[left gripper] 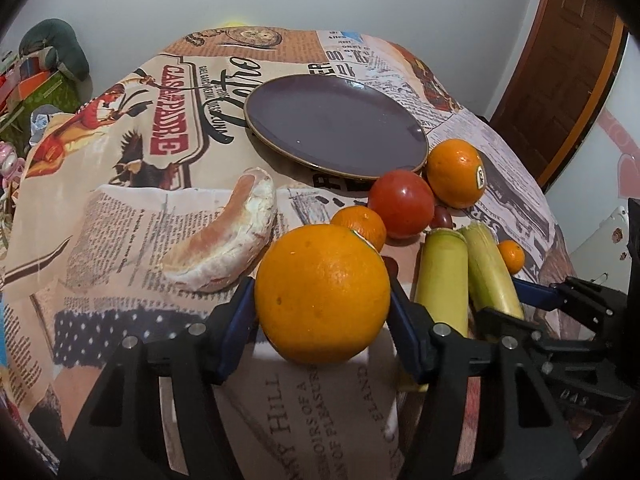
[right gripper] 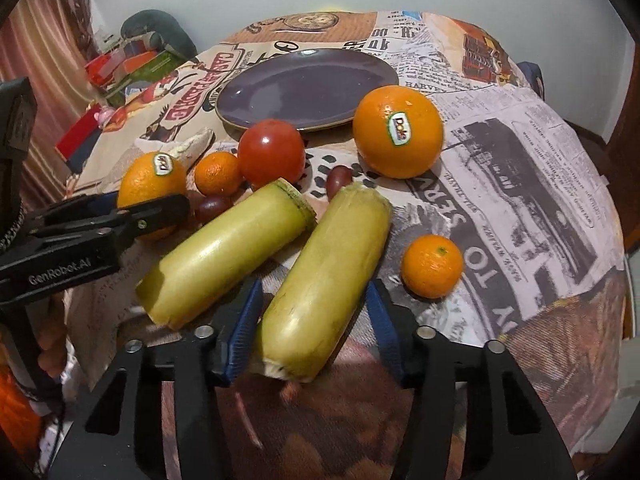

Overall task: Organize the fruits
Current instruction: 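Grasp the large orange with the left tool while the right tool grasps a yellow-green cylinder, then carry the orange onto the grey plate with the left tool while the right tool carries the cylinder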

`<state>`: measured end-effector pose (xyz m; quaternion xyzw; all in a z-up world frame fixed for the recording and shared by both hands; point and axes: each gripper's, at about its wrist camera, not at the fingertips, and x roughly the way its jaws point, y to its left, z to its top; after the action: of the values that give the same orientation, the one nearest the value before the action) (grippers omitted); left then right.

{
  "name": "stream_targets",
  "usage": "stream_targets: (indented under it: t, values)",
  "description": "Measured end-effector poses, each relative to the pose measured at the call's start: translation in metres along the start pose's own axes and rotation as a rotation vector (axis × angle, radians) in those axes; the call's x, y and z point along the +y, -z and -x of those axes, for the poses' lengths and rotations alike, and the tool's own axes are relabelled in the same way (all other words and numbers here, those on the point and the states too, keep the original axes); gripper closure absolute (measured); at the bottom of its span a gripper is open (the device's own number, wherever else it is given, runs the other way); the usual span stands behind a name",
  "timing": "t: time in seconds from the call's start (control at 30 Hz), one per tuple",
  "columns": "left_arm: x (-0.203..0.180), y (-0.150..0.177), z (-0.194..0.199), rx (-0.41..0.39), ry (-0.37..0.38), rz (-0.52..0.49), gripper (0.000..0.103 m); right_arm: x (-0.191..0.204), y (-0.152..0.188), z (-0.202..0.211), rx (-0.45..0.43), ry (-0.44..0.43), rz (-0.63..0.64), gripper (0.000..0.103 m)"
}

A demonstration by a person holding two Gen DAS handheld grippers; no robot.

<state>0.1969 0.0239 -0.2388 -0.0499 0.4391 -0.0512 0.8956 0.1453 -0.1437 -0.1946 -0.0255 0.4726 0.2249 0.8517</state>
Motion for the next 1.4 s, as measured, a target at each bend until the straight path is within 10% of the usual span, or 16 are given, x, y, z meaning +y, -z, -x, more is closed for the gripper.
stream_targets:
  t: [0.83,1.4]
  values:
    - [0.004,-0.004,0.023,-0.056,-0.028,0.007,0.041,-0.007,-0.018,-0.012,-0.002,0.025,0.004,0.065]
    - [-0.005,-0.036,0.084,-0.241,-0.062,-0.034,0.041,0.006,-0.045,0.059,-0.203,0.046,0.060,0.068]
